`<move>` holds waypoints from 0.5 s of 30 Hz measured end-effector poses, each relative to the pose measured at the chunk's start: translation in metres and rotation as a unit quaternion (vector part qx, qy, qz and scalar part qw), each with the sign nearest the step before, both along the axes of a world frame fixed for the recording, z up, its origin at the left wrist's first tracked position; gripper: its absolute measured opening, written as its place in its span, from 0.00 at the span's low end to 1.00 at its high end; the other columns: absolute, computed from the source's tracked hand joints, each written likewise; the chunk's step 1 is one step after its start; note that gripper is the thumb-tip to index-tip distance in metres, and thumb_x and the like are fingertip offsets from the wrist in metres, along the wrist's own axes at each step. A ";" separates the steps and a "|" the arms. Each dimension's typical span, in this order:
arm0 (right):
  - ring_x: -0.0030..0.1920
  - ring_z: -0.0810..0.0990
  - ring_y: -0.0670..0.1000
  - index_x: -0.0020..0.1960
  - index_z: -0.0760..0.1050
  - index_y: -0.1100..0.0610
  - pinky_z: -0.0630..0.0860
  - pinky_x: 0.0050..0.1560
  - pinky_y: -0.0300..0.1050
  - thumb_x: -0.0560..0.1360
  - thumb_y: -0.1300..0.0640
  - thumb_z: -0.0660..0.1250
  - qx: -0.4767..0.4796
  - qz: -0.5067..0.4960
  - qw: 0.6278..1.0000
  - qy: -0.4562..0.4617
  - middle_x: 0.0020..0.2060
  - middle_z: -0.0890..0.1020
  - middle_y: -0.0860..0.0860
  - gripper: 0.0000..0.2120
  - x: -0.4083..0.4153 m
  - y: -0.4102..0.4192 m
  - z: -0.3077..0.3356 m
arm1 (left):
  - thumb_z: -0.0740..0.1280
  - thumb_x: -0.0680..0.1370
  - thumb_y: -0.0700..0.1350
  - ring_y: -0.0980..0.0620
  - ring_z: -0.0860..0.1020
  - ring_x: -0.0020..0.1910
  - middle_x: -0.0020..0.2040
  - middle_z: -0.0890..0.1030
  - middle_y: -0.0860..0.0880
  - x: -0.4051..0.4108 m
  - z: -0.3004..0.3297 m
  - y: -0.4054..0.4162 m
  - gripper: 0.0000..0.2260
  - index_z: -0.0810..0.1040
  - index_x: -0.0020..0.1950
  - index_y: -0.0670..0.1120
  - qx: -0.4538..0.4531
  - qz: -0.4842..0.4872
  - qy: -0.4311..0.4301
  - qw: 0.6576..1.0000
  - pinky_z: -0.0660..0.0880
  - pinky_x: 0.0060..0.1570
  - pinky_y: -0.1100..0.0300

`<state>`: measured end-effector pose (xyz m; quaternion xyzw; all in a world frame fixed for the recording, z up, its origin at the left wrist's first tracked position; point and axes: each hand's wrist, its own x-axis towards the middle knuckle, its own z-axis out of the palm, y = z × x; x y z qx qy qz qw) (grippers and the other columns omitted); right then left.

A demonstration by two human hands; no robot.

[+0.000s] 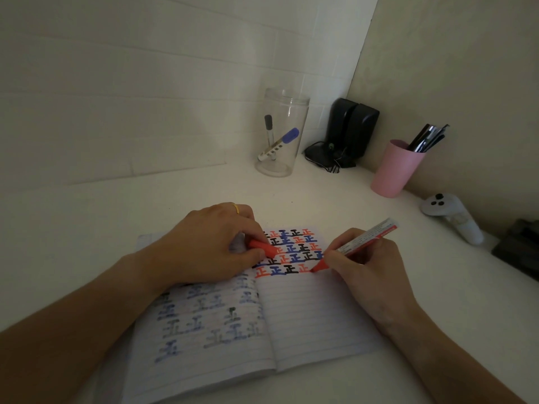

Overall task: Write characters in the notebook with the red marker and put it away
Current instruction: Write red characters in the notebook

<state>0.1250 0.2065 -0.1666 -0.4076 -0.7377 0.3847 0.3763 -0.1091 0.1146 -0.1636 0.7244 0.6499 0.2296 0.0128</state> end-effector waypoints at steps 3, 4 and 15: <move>0.28 0.77 0.42 0.31 0.82 0.54 0.72 0.33 0.37 0.66 0.62 0.73 0.006 -0.009 1.000 -0.004 0.26 0.84 0.47 0.06 -0.001 0.001 -0.001 | 0.65 0.76 0.62 0.58 0.76 0.49 0.49 0.79 0.60 0.000 0.001 0.000 0.14 0.83 0.56 0.58 -0.001 -0.001 0.001 1.000 0.74 0.47 0.59; 0.28 0.77 0.42 0.31 0.81 0.54 0.72 0.32 0.36 0.67 0.62 0.72 0.006 -0.009 1.000 -0.007 0.26 0.83 0.47 0.07 -0.001 0.001 -0.002 | 0.65 0.76 0.61 0.58 0.76 0.49 0.49 0.79 0.59 0.001 0.002 -0.001 0.14 0.83 0.56 0.58 -0.002 -0.001 0.003 1.000 0.75 0.47 0.58; 0.34 0.82 0.42 0.50 0.81 0.59 0.77 0.34 0.35 0.74 0.61 0.74 0.038 0.025 0.991 0.129 0.34 0.85 0.45 0.06 -0.033 0.017 0.031 | 0.66 0.77 0.57 0.59 0.74 0.50 0.51 0.79 0.60 0.003 0.004 -0.003 0.12 0.82 0.58 0.57 -0.010 0.005 -0.002 1.000 0.73 0.47 0.60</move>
